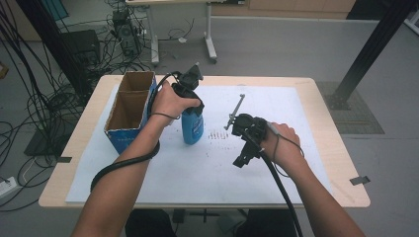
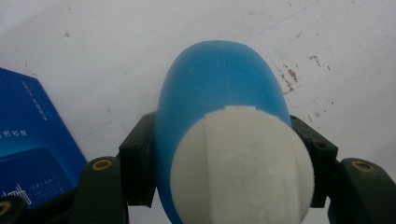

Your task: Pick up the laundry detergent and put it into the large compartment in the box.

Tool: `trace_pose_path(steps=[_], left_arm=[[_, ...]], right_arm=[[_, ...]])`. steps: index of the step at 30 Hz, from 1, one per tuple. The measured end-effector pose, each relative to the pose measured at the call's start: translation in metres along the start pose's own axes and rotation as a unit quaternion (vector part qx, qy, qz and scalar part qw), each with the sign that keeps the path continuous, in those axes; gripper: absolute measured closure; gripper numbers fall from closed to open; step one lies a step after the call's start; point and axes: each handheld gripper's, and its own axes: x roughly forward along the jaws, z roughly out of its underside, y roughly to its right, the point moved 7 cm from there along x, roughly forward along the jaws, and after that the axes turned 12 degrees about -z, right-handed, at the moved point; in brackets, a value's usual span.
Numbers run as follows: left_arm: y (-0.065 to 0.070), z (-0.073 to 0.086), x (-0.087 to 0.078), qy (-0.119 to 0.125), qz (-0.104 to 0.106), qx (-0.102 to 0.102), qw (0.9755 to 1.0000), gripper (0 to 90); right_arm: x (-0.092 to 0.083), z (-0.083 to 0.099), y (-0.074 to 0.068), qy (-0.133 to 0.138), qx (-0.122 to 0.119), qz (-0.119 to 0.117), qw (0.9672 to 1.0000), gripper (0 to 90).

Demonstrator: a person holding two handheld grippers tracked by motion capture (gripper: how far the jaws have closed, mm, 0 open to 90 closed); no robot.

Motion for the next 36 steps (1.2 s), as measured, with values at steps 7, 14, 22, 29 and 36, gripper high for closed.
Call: trace_pose_path(steps=[7,14,22,29,36], left_arm=[[-0.001,-0.003,-0.011,0.005,-0.001,0.002,1.0,37.9],[-0.002,-0.007,-0.033,0.015,-0.006,0.006,0.9998,37.9],[-0.004,-0.016,-0.073,0.035,-0.016,0.014,0.9992,37.9],[-0.003,-0.025,-0.109,0.047,-0.015,0.021,0.9986,37.9],[0.0,-0.03,-0.141,0.059,-0.012,0.028,0.9978,37.8]], right_arm=[[0.0,0.0,0.0,-0.001,0.0,0.001,1.0,3.7],[0.0,-0.001,-0.001,-0.002,-0.003,0.005,1.0,3.7],[-0.003,-0.002,-0.005,-0.001,-0.005,0.01,0.9999,3.7],[-0.005,-0.002,-0.009,-0.002,-0.003,0.011,0.9999,3.7],[-0.007,-0.003,-0.012,-0.003,-0.012,0.015,0.9998,3.7]])
